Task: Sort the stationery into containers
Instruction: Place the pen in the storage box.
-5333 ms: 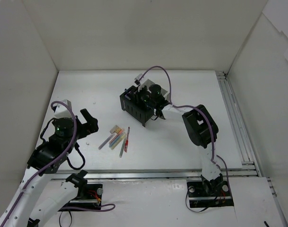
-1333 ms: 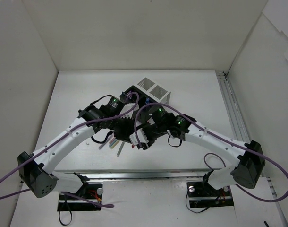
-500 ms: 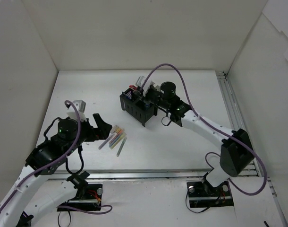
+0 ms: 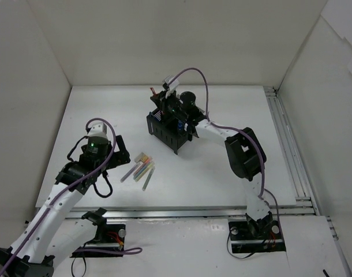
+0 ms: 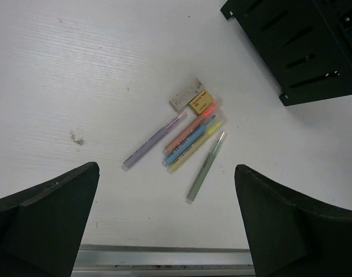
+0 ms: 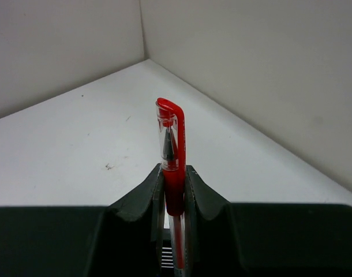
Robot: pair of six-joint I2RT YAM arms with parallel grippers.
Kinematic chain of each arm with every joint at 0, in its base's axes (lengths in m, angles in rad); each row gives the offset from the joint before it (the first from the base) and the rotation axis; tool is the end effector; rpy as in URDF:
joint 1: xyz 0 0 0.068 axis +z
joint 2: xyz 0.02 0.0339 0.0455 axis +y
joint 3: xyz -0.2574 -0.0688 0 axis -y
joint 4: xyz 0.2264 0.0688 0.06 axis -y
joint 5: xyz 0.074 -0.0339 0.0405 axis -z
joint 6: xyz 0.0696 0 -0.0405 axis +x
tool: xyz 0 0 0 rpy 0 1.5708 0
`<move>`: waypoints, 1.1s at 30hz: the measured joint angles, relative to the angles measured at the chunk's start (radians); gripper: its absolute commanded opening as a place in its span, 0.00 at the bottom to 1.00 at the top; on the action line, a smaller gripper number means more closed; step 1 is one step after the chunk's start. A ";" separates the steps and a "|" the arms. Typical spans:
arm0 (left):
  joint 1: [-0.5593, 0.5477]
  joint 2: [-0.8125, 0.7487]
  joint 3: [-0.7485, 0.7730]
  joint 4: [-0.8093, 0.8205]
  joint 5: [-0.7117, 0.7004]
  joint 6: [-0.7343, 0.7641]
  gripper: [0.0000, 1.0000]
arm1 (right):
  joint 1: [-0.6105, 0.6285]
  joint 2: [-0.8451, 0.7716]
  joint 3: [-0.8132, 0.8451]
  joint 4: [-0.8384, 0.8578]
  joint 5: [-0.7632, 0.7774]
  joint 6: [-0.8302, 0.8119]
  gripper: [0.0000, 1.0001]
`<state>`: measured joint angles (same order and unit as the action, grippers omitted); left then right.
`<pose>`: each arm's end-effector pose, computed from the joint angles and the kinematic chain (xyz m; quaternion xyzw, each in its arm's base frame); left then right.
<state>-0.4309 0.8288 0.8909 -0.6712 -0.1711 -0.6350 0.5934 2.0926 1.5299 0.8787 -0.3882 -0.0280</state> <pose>0.1733 -0.0666 0.2956 -0.1293 0.8747 -0.1689 0.4354 0.4026 0.3033 0.3096 -0.3248 0.5007 0.3303 0.7312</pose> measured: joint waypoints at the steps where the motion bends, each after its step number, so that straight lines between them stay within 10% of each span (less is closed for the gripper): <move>1: 0.016 0.000 -0.005 0.004 0.011 0.005 1.00 | -0.005 0.024 0.001 0.013 0.000 0.023 0.05; 8: 0.065 0.017 -0.048 0.075 0.077 0.032 1.00 | -0.019 0.092 -0.024 0.076 0.005 0.114 0.22; 22: 0.098 0.235 -0.137 0.194 0.181 0.070 0.98 | -0.024 -0.052 -0.208 0.134 -0.036 0.140 0.98; 33: -0.112 0.268 -0.169 0.321 0.372 0.170 1.00 | -0.061 -0.558 -0.573 0.175 0.084 0.207 0.98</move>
<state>-0.5430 1.0966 0.7223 -0.3504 0.2008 -0.4648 0.5320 1.5345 0.9573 1.0542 -0.3042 0.1787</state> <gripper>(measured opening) 0.996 0.978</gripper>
